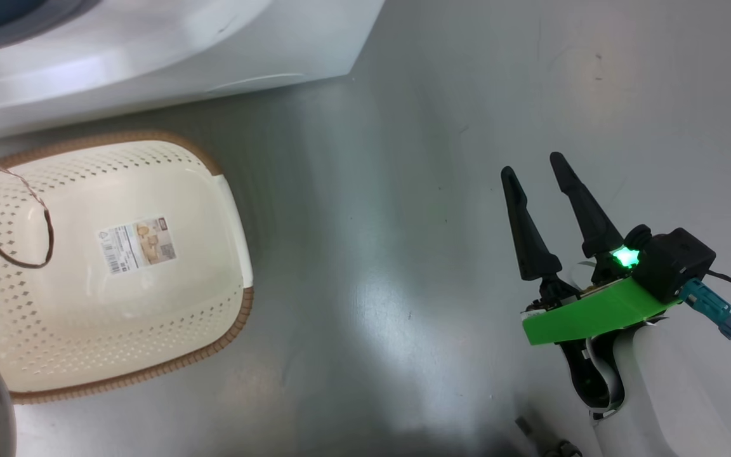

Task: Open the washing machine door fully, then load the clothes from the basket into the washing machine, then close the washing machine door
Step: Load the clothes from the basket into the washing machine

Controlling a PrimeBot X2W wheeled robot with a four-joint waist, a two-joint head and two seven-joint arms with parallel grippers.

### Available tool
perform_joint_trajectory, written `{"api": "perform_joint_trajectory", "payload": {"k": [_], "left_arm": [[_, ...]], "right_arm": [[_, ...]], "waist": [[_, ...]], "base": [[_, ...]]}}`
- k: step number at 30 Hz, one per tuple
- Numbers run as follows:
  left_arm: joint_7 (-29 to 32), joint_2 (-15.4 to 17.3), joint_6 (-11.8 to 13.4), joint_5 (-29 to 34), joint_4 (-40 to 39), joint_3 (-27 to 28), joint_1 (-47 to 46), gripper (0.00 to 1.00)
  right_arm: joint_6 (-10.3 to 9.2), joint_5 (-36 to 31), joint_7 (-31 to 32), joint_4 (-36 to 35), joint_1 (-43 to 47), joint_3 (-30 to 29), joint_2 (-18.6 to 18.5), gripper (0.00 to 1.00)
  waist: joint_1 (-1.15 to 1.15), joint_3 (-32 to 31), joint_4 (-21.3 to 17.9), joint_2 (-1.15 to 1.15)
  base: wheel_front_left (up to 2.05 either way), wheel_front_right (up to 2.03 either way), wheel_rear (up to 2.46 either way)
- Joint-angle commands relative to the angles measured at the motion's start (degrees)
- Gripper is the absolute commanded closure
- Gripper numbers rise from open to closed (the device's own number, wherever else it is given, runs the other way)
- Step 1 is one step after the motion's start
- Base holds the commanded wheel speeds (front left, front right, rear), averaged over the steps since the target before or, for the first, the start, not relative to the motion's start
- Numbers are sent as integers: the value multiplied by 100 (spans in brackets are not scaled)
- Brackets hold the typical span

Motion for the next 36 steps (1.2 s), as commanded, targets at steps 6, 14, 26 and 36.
{"api": "perform_joint_trajectory", "payload": {"k": [6, 14, 26, 36], "left_arm": [[-5, 191, -16, -44, -61, 5, 290, 0], [-5, 118, -16, -97, -150, -71, 593, 0], [-5, 1, -16, -193, -369, -168, 1162, 0], [-5, -67, -16, -283, -716, -249, 1821, 0]], "right_arm": [[9, -92, -27, -77, 173, 74, 43, 0], [9, -155, -27, -61, 157, 17, 43, 0], [9, -185, -27, 20, 221, -42, 40, 0], [9, -170, -27, 42, 311, -73, -15, 0]], "waist": [[0, -116, 120, 0], [0, -247, 236, 0], [0, -602, 347, 0], [0, -838, 442, 0]], "base": [[0, 0, 0], [0, 0, 0], [0, 0, 0], [0, 0, 0]]}}
